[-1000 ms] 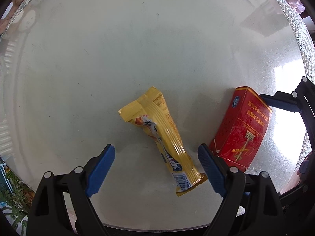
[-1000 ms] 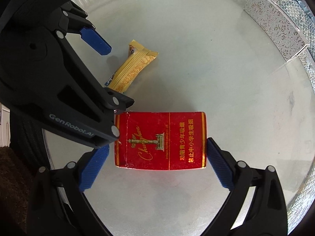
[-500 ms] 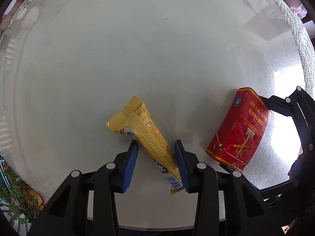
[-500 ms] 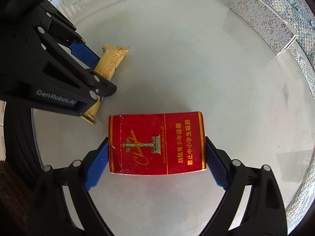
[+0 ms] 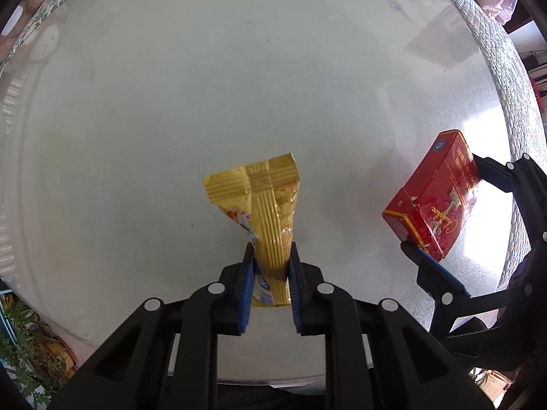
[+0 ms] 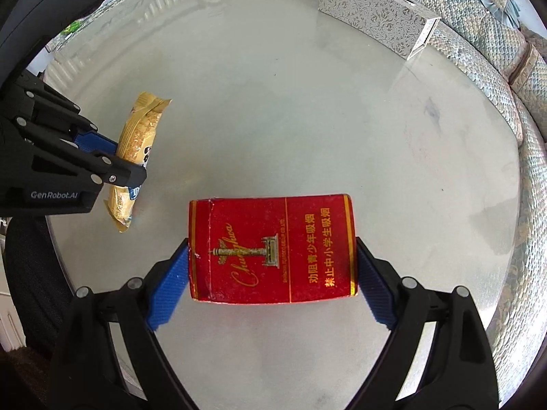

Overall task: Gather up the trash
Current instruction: 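Lift the snack wrapper and red pack and carry them over the wastebasket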

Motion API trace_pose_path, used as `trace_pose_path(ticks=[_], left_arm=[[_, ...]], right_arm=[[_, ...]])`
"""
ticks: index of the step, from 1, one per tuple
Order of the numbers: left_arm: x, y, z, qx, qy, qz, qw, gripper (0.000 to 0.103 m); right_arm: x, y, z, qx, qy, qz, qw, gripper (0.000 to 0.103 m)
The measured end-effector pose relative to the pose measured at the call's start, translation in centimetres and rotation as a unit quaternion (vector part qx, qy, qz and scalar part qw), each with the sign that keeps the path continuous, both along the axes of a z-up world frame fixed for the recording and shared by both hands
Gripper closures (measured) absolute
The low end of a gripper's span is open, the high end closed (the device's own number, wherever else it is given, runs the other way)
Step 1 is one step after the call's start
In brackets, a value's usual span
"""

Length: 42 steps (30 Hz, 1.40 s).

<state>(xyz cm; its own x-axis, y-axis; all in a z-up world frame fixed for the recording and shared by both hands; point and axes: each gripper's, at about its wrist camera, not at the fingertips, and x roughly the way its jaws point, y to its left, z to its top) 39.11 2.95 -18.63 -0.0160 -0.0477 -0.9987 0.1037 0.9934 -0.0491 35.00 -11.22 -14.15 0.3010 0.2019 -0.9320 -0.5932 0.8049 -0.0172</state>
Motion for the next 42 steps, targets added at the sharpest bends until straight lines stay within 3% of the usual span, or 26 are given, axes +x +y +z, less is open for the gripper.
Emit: trace_pose_path(ticks=[13, 22, 29, 42], left_arm=[[-6.8, -0.6, 4.7, -0.022, -0.045, -0.037, 0.9980, 0.087], [-11.1, -1.5, 11.3, -0.024, -0.086, -0.058, 0.9943, 0.087], [-16.8, -2.6, 10.0, -0.033, -0.097, -0.079, 0.9916, 0.087], [-24.9, -5.3, 4.4, -0.053, -0.093, -0.116, 0.9875, 0.087]], right_arm=[[-5.2, -2.8, 5.3, 0.001, -0.042, -0.053, 0.998, 0.016], [-11.6, -3.0, 8.8, 0.002, -0.075, -0.050, 0.996, 0.016], [-17.2, -2.8, 8.2, -0.001, -0.081, -0.040, 0.996, 0.016], [-25.6, -2.7, 3.4, 0.005, -0.057, -0.038, 0.998, 0.017]])
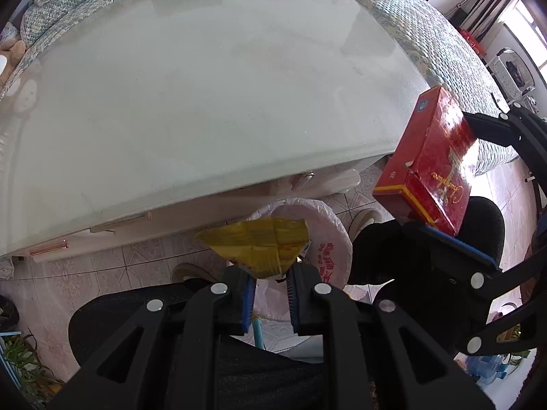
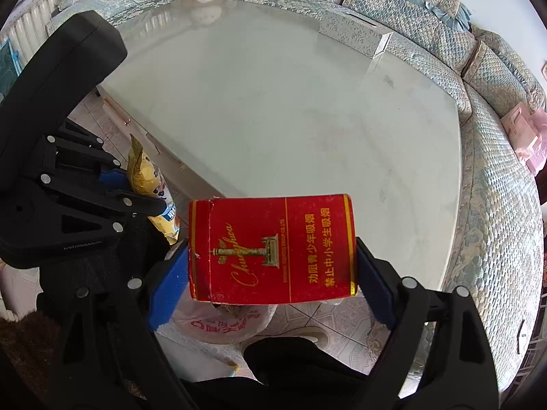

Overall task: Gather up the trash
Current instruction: 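Lift the snack wrapper and red pack and carry them over the wastebasket, then open left tool dropping the wrapper while right tool drops the red pack into the wastebasket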

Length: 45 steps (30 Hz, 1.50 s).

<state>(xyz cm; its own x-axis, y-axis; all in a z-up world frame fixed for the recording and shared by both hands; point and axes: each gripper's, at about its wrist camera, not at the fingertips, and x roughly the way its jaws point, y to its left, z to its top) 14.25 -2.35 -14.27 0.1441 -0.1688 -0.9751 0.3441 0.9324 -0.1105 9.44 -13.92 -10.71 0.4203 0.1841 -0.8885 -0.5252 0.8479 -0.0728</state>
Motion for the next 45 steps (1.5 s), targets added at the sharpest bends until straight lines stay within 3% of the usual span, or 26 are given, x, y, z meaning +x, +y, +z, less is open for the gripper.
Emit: trace_pose_path(ticks=[6, 10, 20, 33, 45], left_arm=[[-1.5, 0.0, -1.6, -0.017, 0.013, 0.001, 0.9998, 0.087], [-2.2, 0.1, -2.6, 0.001, -0.005, 0.006, 1.0000, 0.087], [-3.9, 0.2, -7.1, 0.021, 0.004, 0.010, 0.9997, 0.087], [-3.5, -0.6, -13.0, 0.016, 0.057, 0.004, 0.9982, 0.087], [-1.5, -0.5, -19.4, 0.019, 0.122, 0.044, 0.9914, 0.087]], right_arm=[[-2.4, 0.2, -2.8, -0.006, 0.012, 0.001, 1.000, 0.017], [-3.6, 0.5, -4.2, 0.001, 0.019, 0.004, 1.000, 0.017], [-4.0, 0.9, -7.3, -0.008, 0.030, 0.002, 1.000, 0.017], [-2.8, 0.4, -11.7, 0.001, 0.055, -0.020, 0.998, 0.017], [-1.3, 0.2, -18.0, 0.004, 0.105, -0.039, 0.994, 0.017]])
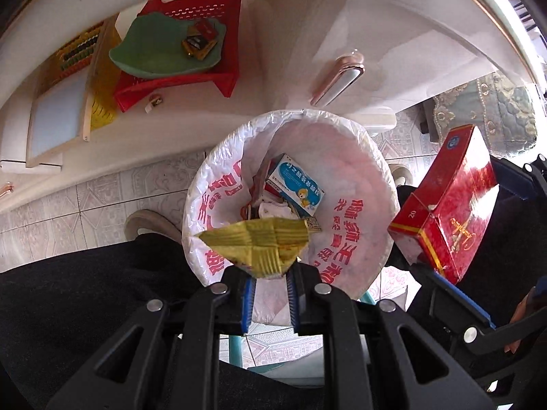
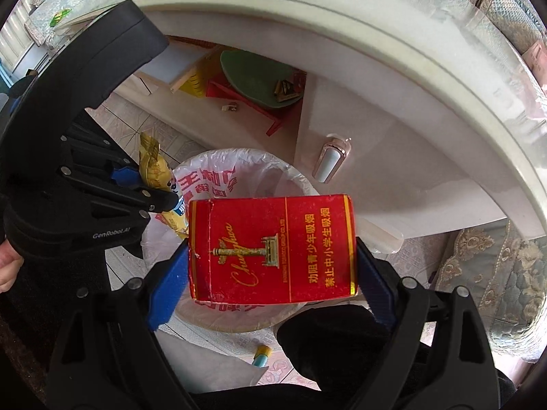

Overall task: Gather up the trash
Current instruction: 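Open left tool dropping the wrapper while right tool drops the red pack into the wastebasket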

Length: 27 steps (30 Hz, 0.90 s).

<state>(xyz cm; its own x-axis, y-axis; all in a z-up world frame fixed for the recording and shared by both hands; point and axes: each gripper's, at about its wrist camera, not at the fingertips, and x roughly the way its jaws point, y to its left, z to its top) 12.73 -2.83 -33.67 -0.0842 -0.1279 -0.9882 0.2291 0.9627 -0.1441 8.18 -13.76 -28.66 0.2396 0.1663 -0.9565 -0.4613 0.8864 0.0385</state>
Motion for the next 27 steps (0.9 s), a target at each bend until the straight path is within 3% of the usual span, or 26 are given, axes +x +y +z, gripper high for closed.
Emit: trace_pose_path(ticks=[10, 27], left_arm=[[0.7, 0.2, -4.1, 0.017, 0.035, 0.011, 0.9992, 0.087], [0.7, -0.3, -6.2, 0.033, 0.052, 0.009, 0.9980, 0.086]], right_arm=[[1.2, 1.0, -4.6, -0.012, 0.043, -0.001, 0.999, 0.017], [1.9, 1.4, -7.6, -0.014, 0.079, 0.005, 0.997, 0.017]])
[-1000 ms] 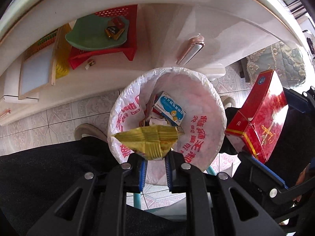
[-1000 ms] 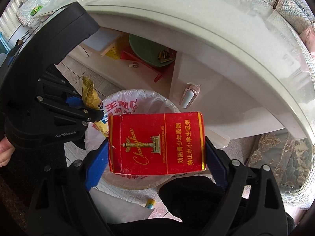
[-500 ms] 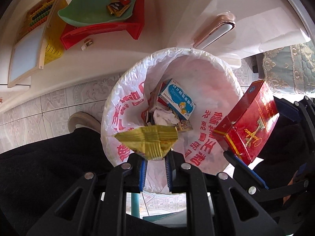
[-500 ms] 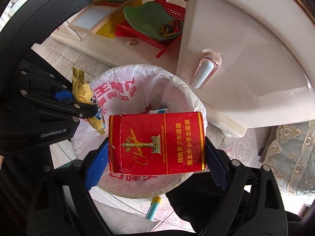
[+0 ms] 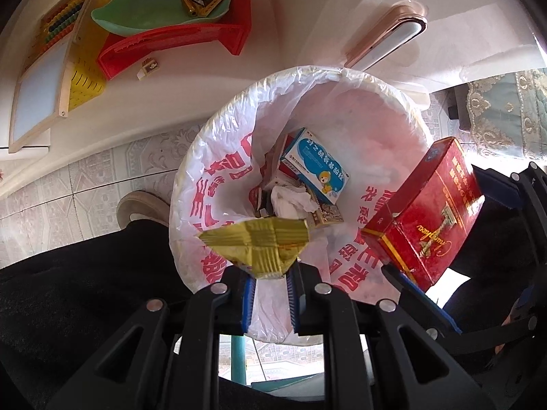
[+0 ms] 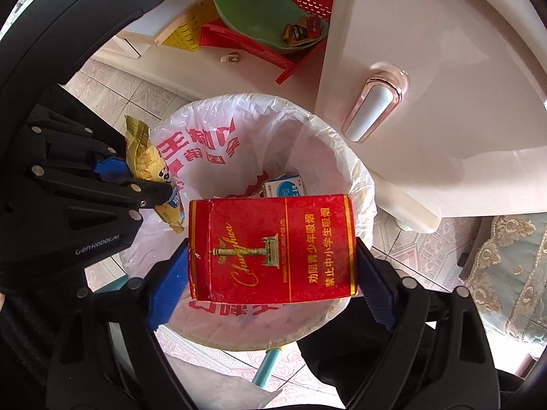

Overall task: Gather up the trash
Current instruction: 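Open left tool dropping the wrapper while right tool drops the red pack into the wastebasket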

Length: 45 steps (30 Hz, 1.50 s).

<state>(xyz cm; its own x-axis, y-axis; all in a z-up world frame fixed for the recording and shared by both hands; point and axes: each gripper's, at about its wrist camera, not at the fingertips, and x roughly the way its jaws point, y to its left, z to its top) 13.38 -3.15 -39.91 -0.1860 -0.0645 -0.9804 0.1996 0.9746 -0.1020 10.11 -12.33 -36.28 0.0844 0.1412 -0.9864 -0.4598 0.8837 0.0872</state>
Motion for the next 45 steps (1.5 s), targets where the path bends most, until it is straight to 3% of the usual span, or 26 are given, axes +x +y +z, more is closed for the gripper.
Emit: trace_pose_path(ticks=[14, 22, 27, 33, 39, 45], left_arm=[[-0.1, -0.3, -1.1, 0.015, 0.009, -0.005, 0.9998, 0.083], [0.0, -0.3, -0.7, 0.035, -0.005, -0.016, 0.9993, 0.046], [0.4, -0.1, -0.3, 0.029, -0.008, -0.009, 0.9995, 0.035], [0.4, 0.1, -0.2, 0.030, -0.008, -0.005, 0.9995, 0.033], [0.5, 0.9, 0.1, 0.017, -0.007, 0.012, 0.9998, 0.030], [0.5, 0.6, 0.2, 0.018, -0.009, 0.008, 0.9998, 0.030]], right_arm=[[0.3, -0.2, -0.8, 0.007, 0.021, -0.009, 1.000, 0.016], [0.2, 0.2, -1.4, -0.004, 0.030, -0.008, 0.999, 0.016], [0.3, 0.3, -1.5, -0.008, 0.028, -0.010, 1.000, 0.016], [0.2, 0.5, -1.3, -0.011, 0.025, -0.010, 1.000, 0.015], [0.6, -0.5, -1.4, 0.029, 0.049, -0.033, 0.998, 0.015], [0.5, 0.0, -1.3, 0.017, 0.039, -0.027, 0.999, 0.015]])
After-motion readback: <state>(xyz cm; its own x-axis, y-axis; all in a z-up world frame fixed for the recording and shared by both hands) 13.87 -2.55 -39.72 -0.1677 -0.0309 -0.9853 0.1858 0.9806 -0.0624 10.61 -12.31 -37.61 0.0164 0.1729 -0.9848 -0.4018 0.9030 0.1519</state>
